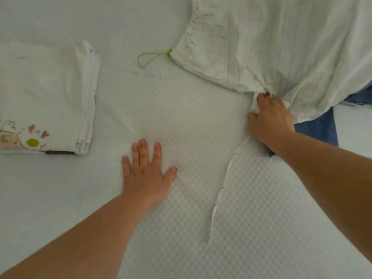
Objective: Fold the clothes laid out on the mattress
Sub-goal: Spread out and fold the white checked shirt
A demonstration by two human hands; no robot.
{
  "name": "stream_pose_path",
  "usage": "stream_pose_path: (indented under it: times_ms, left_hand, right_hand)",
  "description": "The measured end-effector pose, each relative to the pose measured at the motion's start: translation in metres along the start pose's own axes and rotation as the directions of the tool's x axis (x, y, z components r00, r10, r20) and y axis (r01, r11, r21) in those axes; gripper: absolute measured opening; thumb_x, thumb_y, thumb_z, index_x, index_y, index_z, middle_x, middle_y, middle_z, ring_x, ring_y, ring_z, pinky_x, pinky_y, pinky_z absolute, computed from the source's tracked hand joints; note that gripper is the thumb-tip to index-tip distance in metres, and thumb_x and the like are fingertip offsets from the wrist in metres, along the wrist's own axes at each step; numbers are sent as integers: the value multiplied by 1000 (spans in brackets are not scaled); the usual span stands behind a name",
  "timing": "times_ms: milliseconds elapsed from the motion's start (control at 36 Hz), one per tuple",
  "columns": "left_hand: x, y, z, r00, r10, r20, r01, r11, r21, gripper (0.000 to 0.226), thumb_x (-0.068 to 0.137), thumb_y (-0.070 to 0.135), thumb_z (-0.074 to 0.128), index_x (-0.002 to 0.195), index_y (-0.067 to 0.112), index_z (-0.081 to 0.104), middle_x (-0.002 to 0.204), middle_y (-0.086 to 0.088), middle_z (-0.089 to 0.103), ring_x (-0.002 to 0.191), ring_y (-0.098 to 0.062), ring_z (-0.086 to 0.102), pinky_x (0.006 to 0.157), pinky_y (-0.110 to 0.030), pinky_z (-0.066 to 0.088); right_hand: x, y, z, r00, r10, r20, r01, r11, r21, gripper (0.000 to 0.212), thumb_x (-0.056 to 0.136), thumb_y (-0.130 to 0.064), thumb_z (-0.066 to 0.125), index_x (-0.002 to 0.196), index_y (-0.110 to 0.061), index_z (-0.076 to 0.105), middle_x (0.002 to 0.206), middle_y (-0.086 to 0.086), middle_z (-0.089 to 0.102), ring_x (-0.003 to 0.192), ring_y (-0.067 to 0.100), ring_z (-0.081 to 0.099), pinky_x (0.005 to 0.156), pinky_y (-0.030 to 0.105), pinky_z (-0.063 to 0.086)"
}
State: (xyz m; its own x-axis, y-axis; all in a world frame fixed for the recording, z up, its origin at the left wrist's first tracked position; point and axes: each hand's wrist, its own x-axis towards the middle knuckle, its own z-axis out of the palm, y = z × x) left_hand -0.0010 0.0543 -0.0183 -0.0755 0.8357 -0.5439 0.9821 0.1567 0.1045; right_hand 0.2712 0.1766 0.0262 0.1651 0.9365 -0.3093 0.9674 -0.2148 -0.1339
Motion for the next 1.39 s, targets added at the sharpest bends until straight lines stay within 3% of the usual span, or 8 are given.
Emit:
stream_pose_path:
  times_ms: [139,333,472,611,694,806,1028,1389]
  left_hand:
    - [7,-1,-8,995,-19,100,18,1000,8,80,86,69,18,145,32,-21,151,-3,-33,138,-20,-30,108,-42,-20]
    - [3,1,-36,976,-24,214,36,998,-52,84,87,67,34,148,32,-11,154,-3,-26,142,-20,-22,113,-43,-10]
    - [-46,18,-83,999,-16,30,32,726,-687,89,81,51,62,150,25,12,157,1,15,142,-13,16,108,-25,14]
    - [-135,31,-90,849,416,-324,-516,783,-346,109,71,40,76,142,50,-7,154,14,-5,141,-6,-1,109,-26,6]
    - [-171,25,-95,726,579,-372,-675,703,-224,66,60,20,84,122,26,60,136,-4,51,130,-26,42,103,-46,32]
    - [-211,9,-124,765,583,-275,-642,725,-248,19,74,36,59,72,20,69,73,8,65,74,-11,64,94,-44,45]
    - [-296,13,-221,873,384,-300,-486,645,-590,9,79,14,62,75,7,59,68,-6,61,64,-19,54,59,-36,42]
    - [-373,16,-337,885,424,-194,-444,639,-628,23,73,32,72,56,28,58,57,17,58,56,2,54,56,-14,42]
  right_hand:
    - [-3,10,-8,1000,0,-9,1,993,117,43,101,-26,32,142,-15,36,145,11,38,129,33,37,99,40,31]
    - [-70,-12,-41,971,-157,-181,189,966,177,24,99,-28,33,78,-22,42,61,-10,41,61,14,39,76,31,23]
    - [-165,-35,-54,975,-190,-113,219,902,372,31,95,-32,35,65,-31,37,55,-15,43,61,-2,45,77,26,22]
    - [-257,-56,-57,935,-354,-4,316,829,461,26,97,-33,38,91,-26,62,77,-20,59,80,-7,52,97,23,23]
    - [-298,-65,-70,896,-445,19,362,752,551,24,93,-32,43,88,-19,62,75,-18,55,72,1,50,78,15,36]
    - [-333,-68,-100,898,-420,128,259,741,620,26,90,-46,52,102,-25,61,81,-19,56,76,1,53,63,12,39]
    - [-401,-55,-134,915,-276,293,112,874,472,107,61,-64,72,146,-34,15,140,-17,27,129,4,24,104,26,26]
    - [-457,-90,-186,979,45,199,-169,727,666,15,87,-33,54,84,-21,62,79,0,66,74,17,62,63,32,50]
